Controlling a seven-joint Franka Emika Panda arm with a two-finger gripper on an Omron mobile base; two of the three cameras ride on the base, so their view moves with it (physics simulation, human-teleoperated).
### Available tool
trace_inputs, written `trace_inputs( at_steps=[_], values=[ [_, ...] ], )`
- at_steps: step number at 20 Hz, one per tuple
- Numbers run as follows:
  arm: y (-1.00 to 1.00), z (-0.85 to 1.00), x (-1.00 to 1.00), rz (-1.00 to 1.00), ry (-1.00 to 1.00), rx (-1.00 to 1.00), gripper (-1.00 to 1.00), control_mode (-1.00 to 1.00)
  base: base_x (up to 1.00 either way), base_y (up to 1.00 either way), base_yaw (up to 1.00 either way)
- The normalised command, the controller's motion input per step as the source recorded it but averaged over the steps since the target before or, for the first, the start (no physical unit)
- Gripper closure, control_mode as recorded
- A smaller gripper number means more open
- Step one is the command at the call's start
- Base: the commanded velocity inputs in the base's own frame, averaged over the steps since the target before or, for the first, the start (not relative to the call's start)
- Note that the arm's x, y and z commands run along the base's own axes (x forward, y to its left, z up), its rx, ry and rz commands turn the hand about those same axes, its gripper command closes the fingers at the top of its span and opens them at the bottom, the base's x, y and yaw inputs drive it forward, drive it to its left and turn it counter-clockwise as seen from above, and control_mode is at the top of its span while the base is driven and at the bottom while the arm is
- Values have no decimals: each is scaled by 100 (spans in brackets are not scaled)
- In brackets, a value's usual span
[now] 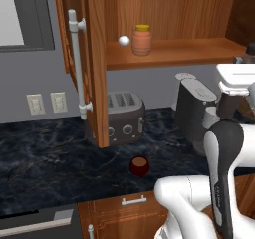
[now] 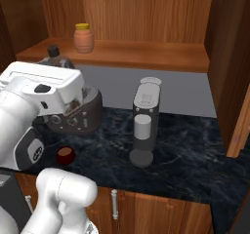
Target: Pick the syrup bottle and honey bottle from the cabinet and place them next to the mug.
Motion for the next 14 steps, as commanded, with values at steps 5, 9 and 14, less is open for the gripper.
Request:
trace_inputs(
  at_steps=[5, 9, 14],
  values=[
    [13, -55, -14, 1, 0, 0, 100, -100, 0, 0, 0],
    [28, -77, 0, 5, -1, 0, 100, -100, 0, 0, 0],
    [38, -60, 5, 8, -14, 1, 100, -100, 0, 0, 0]
  ],
)
